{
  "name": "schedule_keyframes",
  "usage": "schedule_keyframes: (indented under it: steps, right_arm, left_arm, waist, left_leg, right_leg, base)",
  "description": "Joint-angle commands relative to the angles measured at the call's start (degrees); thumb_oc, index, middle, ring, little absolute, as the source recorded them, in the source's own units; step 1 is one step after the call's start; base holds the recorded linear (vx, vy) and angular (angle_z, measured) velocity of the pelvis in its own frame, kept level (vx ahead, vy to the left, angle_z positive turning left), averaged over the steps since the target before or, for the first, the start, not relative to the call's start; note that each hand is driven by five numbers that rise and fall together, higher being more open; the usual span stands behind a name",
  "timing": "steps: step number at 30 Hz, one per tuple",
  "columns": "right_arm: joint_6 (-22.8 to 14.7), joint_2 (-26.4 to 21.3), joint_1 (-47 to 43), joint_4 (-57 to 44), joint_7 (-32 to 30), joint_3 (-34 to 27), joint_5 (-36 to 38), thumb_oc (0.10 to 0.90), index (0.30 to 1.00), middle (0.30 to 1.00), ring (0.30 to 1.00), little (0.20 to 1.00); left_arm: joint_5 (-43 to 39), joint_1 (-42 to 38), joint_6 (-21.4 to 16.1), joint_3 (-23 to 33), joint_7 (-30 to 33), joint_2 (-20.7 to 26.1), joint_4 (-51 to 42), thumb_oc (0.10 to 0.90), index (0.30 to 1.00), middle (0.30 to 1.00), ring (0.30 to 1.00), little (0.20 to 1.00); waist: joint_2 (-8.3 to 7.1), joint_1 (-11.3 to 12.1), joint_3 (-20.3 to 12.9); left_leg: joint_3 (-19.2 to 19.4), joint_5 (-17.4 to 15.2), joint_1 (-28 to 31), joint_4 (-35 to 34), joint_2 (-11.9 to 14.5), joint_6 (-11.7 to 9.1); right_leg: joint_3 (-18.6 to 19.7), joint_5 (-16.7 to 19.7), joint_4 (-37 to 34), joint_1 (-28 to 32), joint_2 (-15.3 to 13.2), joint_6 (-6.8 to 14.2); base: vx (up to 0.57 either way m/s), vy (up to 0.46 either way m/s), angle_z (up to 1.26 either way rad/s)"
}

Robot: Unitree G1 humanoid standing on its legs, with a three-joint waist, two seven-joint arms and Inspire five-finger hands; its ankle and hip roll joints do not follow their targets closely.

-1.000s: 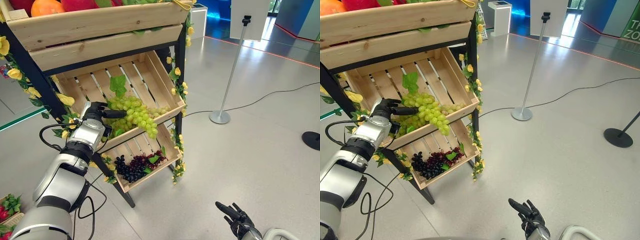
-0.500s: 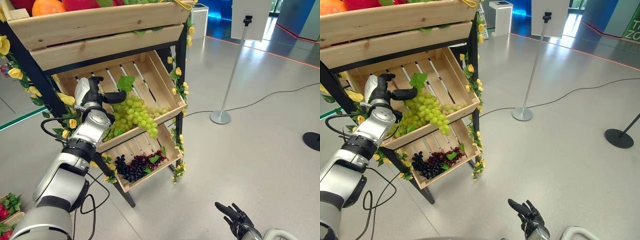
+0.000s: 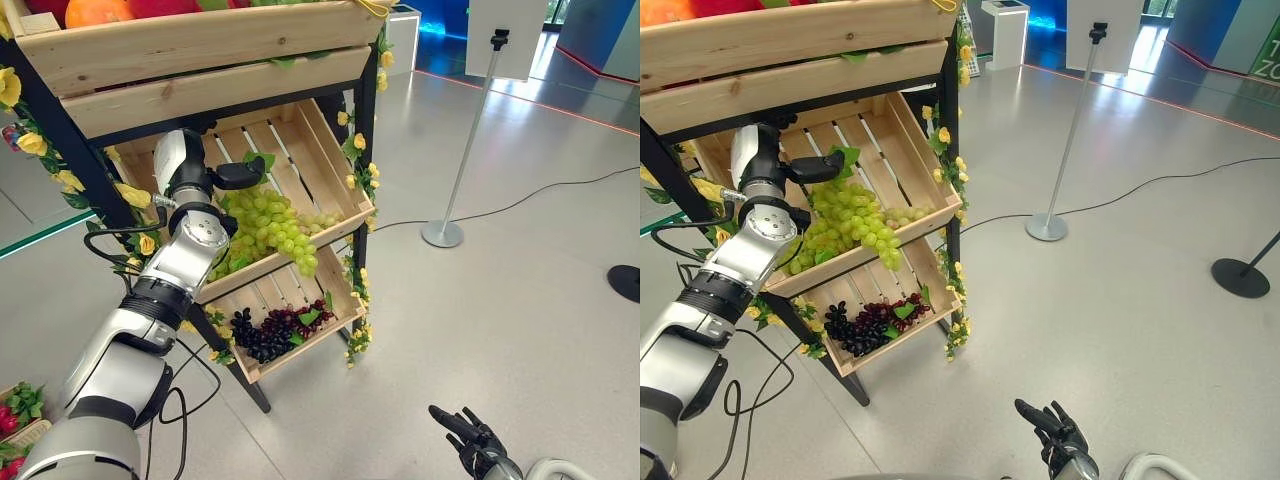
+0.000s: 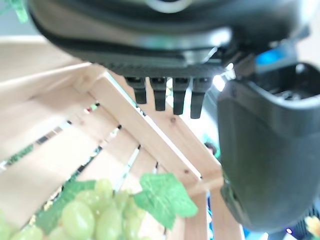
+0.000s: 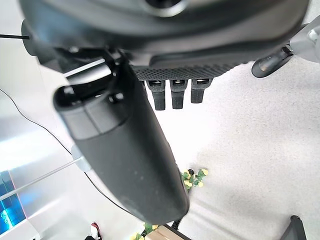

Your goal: Pick up the fruits from the basket on one side to the basket on the other side

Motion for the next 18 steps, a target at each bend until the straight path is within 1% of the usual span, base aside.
schedule_keyframes:
  steps: [1,6,8,9,12,17,18]
  right_arm:
    - [-3.04,0.55,-2.67,-3.62,0.63,1.20,-2.70,0.800,0.900,0.900,0.900,0.900]
    - [-3.55,1.27,-2.61,-4.33,-0.17,1.06,-2.93,0.800,0.900,0.900,0.900,0.900]
    - [-3.55,1.74,-2.80,-4.73,-0.54,0.85,-3.07,0.800,0.900,0.900,0.900,0.900]
    - [-3.50,1.79,-2.83,-4.81,-0.56,0.86,-3.10,0.800,0.900,0.900,0.900,0.900]
    - [-3.21,2.30,-2.78,-5.26,-1.29,0.80,-3.26,0.800,0.900,0.900,0.900,0.900]
    - [-3.51,2.59,-2.96,-5.20,-1.35,0.46,-3.01,0.800,0.900,0.900,0.900,0.900]
    - [-3.77,2.68,-2.85,-4.99,-1.16,0.26,-3.04,0.800,0.900,0.900,0.900,0.900]
  left_arm:
    - [0.43,-6.54,-8.89,2.77,-0.12,4.81,-4.90,0.800,0.900,0.900,0.900,0.900]
    - [-4.50,-1.85,-10.29,5.35,-1.85,1.47,-8.08,0.800,0.900,0.900,0.900,0.900]
    - [-8.44,1.67,-12.96,6.91,-3.78,-1.55,-8.74,0.800,0.900,0.900,0.900,0.900]
    - [-9.24,2.15,-13.76,7.13,-4.24,-2.07,-8.84,0.800,0.900,0.900,0.900,0.900]
    - [-10.69,6.04,-19.83,8.40,-7.82,-5.36,-12.29,0.800,0.900,0.900,0.900,0.900]
    - [-9.26,10.06,-24.00,8.29,-11.84,-7.73,-18.96,0.800,0.900,0.900,0.900,0.900]
    - [-8.29,11.32,-25.32,8.10,-12.82,-8.06,-21.06,0.800,0.900,0.900,0.900,0.900]
  waist:
    - [-0.91,1.00,-0.18]
    - [-1.07,1.49,0.04]
    - [-1.24,1.77,0.29]
    - [-1.28,1.81,0.34]
    - [-1.63,2.23,0.35]
    - [-1.91,2.78,0.61]
    - [-1.93,2.95,0.67]
  left_leg:
    - [2.32,-2.11,2.09,0.51,0.80,0.01]
    - [1.97,-2.13,2.09,0.51,0.79,0.09]
    - [1.66,-2.16,2.21,0.51,0.76,0.21]
    - [1.62,-2.16,2.23,0.51,0.77,0.22]
    - [1.47,-2.31,2.28,0.51,0.82,0.32]
    - [1.14,-2.42,2.49,0.51,0.87,0.44]
    - [1.03,-2.47,2.60,0.51,0.88,0.47]
  right_leg:
    - [-0.58,-0.39,0.16,1.96,-1.11,-1.05]
    - [-0.66,-0.31,0.16,2.03,-1.18,-1.11]
    - [-0.63,-0.23,0.16,2.17,-1.21,-1.18]
    - [-0.62,-0.23,0.16,2.18,-1.23,-1.18]
    - [-0.65,-0.15,0.16,2.21,-1.33,-1.23]
    - [-0.46,-0.01,0.16,2.34,-1.23,-1.38]
    - [-0.39,0.06,0.16,2.38,-1.21,-1.40]
  base:
    - [0.00,0.000,0.00]
    - [0.00,0.000,0.00]
    - [0.00,0.000,0.00]
    - [0.00,0.000,0.00]
    - [0.00,0.000,0.00]
    - [0.00,0.000,0.00]
    - [0.00,0.000,0.00]
